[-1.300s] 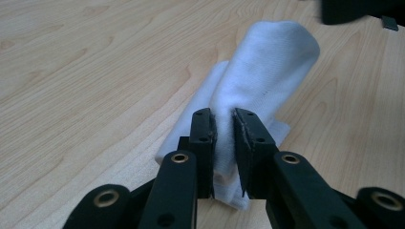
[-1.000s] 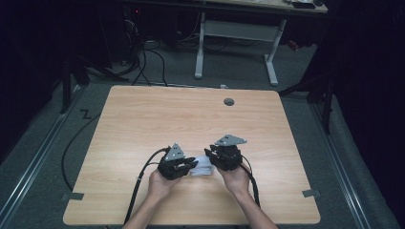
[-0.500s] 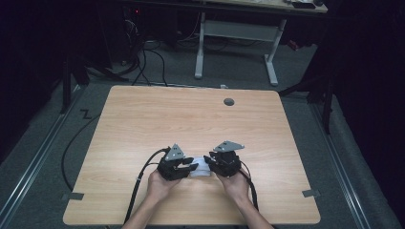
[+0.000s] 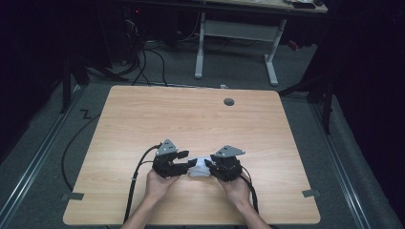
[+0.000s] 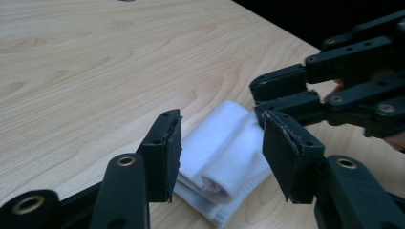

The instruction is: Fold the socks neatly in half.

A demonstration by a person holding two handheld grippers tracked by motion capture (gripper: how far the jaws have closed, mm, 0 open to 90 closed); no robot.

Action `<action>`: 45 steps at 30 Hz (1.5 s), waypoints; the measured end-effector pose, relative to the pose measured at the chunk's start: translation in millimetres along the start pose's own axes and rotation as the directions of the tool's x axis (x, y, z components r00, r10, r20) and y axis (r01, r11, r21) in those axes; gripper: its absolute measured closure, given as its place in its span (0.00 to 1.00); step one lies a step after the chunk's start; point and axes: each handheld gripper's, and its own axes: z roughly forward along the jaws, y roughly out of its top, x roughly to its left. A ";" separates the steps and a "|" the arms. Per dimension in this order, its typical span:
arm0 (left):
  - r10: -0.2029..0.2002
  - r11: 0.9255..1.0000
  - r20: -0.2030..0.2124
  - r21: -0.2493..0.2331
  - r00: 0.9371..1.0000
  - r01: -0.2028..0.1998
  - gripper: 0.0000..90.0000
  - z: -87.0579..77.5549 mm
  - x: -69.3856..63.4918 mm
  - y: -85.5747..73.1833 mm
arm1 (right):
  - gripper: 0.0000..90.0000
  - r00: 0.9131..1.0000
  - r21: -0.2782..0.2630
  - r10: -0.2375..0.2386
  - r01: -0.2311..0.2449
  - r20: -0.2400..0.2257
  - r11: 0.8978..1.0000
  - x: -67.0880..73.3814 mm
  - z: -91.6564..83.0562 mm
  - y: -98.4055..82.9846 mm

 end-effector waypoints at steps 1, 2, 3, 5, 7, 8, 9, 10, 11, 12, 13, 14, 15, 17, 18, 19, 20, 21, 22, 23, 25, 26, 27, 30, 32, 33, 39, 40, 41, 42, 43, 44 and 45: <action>0.000 1.000 0.000 0.000 1.000 0.000 0.54 0.0 0.0 0.0 | 0.75 1.000 0.000 0.000 0.000 0.000 1.000 0.0 0.0 0.0; -0.001 1.000 -0.001 0.005 1.000 0.001 0.54 1.5 -0.8 0.2 | 0.75 1.000 0.002 -0.003 0.003 0.000 1.000 1.0 -0.1 -0.7; 0.006 1.000 -0.003 0.015 1.000 -0.006 0.54 4.4 -2.2 0.5 | 0.75 1.000 0.003 -0.007 0.007 0.000 1.000 1.6 -0.1 -1.3; 0.017 0.999 -0.013 0.044 1.000 -0.017 0.55 9.7 -3.8 0.0 | 0.75 1.000 0.007 -0.013 0.013 0.001 1.000 3.0 0.1 -3.5; 0.020 0.997 -0.020 0.071 1.000 -0.018 0.56 14.4 -3.4 -2.1 | 0.74 1.000 0.014 -0.013 0.013 -0.004 1.000 3.3 1.4 -6.3; 0.017 0.997 -0.020 0.079 1.000 -0.016 0.56 15.7 -2.5 -3.5 | 0.74 1.000 0.014 -0.013 0.013 -0.004 1.000 3.3 1.4 -6.3; 0.014 0.996 -0.018 0.091 1.000 -0.013 0.57 17.1 -1.3 -6.4 | 0.74 1.000 0.018 -0.014 0.014 -0.009 1.000 3.3 2.2 -8.3; 0.015 0.995 -0.017 0.095 1.000 -0.013 0.57 17.6 -1.3 -8.1 | 0.74 1.000 0.020 -0.010 0.010 -0.012 1.000 3.4 2.7 -9.5; 0.015 0.995 -0.017 0.095 1.000 -0.013 0.57 17.6 -1.3 -8.1 | 0.74 1.000 0.020 -0.010 0.010 -0.012 1.000 3.4 2.7 -9.5; 0.027 0.993 -0.019 0.119 0.999 -0.025 0.57 18.7 -2.3 -10.6 | 0.73 1.000 0.028 -0.012 0.013 -0.019 1.000 3.4 3.9 -11.5; 0.027 0.993 -0.019 0.119 0.999 -0.025 0.58 18.7 -2.3 -10.6 | 0.73 1.000 0.032 -0.012 0.013 -0.021 0.999 3.8 4.4 -12.5; 0.035 0.992 -0.019 0.122 0.999 -0.033 0.58 18.8 -3.0 -11.8 | 0.73 1.000 0.032 -0.012 0.013 -0.021 0.999 3.8 4.4 -12.5; 0.037 0.992 -0.018 0.125 0.999 -0.035 0.58 19.0 -3.5 -12.8 | 0.73 1.000 0.031 -0.016 0.017 -0.022 0.999 3.9 5.1 -13.6; 0.039 0.991 -0.012 0.128 0.999 -0.037 0.58 18.2 -4.0 -13.4 | 0.73 0.999 0.036 -0.019 0.020 -0.030 0.999 4.2 6.5 -16.5; 0.039 0.991 -0.012 0.128 0.999 -0.037 0.58 18.2 -4.0 -13.4 | 0.72 0.999 0.039 -0.019 0.020 -0.032 0.999 4.3 6.7 -17.0; 0.040 0.992 -0.011 0.116 0.999 -0.038 0.58 16.6 -4.2 -12.4 | 0.72 0.999 0.039 -0.019 0.020 -0.032 0.999 4.3 6.7 -17.0; 0.030 0.998 -0.013 0.059 0.999 -0.029 0.58 10.6 -4.9 -8.5 | 0.72 0.999 0.041 -0.030 0.031 -0.033 0.999 4.8 7.3 -17.7; 0.030 0.998 -0.013 0.059 0.999 -0.029 0.58 10.6 -4.9 -8.5 | 0.72 0.999 0.041 -0.030 0.031 -0.033 0.999 4.8 7.3 -17.7; 0.026 0.999 -0.018 0.028 1.000 -0.025 0.58 7.8 -5.4 -5.5 | 0.72 0.999 0.045 -0.033 0.035 -0.034 0.998 5.6 7.6 -18.0; 0.017 1.000 -0.023 -0.002 1.000 -0.017 0.57 5.1 -5.8 0.3 | 0.71 0.998 0.046 -0.046 0.047 -0.030 0.998 6.9 8.5 -18.4; 0.015 1.000 -0.025 0.005 1.000 -0.015 0.58 6.3 -5.9 2.1 | 0.71 0.998 0.047 -0.051 0.052 -0.029 0.998 7.4 8.9 -18.4; 0.022 0.999 -0.032 0.049 0.999 -0.020 0.58 12.8 -5.3 2.5 | 0.71 0.998 0.045 -0.051 0.053 -0.031 0.998 8.5 9.8 -18.5; 0.027 0.997 -0.039 0.073 0.999 -0.024 0.58 16.9 -5.0 0.9 | 0.70 0.998 0.047 -0.054 0.056 -0.033 0.997 8.9 9.9 -18.5; 0.021 0.995 -0.042 0.100 0.999 -0.016 0.60 23.1 -3.4 -5.8 | 0.68 0.998 0.048 -0.056 0.058 -0.041 0.997 9.4 8.7 -18.8; 0.018 0.995 -0.042 0.101 0.999 -0.013 0.60 21.6 -3.2 -8.1 | 0.67 0.998 0.037 -0.043 0.045 -0.054 0.998 8.4 4.6 -18.8; 0.018 0.995 -0.042 0.101 0.999 -0.013 0.60 21.6 -3.2 -8.1 | 0.67 0.998 0.037 -0.043 0.045 -0.054 0.998 8.4 4.6 -18.8; 0.053 0.992 -0.050 0.116 0.997 -0.047 0.60 18.4 -6.3 -8.7 | 0.69 0.997 -0.058 0.013 -0.018 -0.077 0.998 1.2 -14.3 -3.4; 0.053 0.992 -0.050 0.116 0.997 -0.047 0.60 18.4 -6.3 -8.7 | 0.69 0.997 -0.057 0.008 -0.012 -0.072 0.998 2.1 -13.3 -0.7; 0.064 0.991 -0.049 0.117 0.997 -0.058 0.60 18.7 -8.7 -9.8 | 0.69 0.998 -0.051 0.003 -0.007 -0.070 0.999 3.4 -11.2 1.5; 0.068 0.992 -0.049 0.114 0.996 -0.062 0.60 18.9 -9.8 -10.8 | 0.70 0.998 -0.046 -0.005 0.001 -0.068 0.999 4.7 -8.0 2.6; 0.068 0.992 -0.049 0.114 0.996 -0.062 0.60 18.9 -9.8 -10.8 | 0.70 0.998 -0.046 -0.005 0.001 -0.068 0.999 4.7 -8.0 2.6; 0.070 0.991 -0.049 0.116 0.996 -0.064 0.60 19.0 -10.8 -11.9 | 0.70 0.998 -0.016 -0.014 0.013 -0.066 1.000 6.6 1.5 1.6; 0.080 0.990 -0.055 0.121 0.995 -0.073 0.60 18.8 -11.1 -13.2 | 0.70 0.998 -0.016 -0.014 0.013 -0.066 1.000 6.6 1.5 1.6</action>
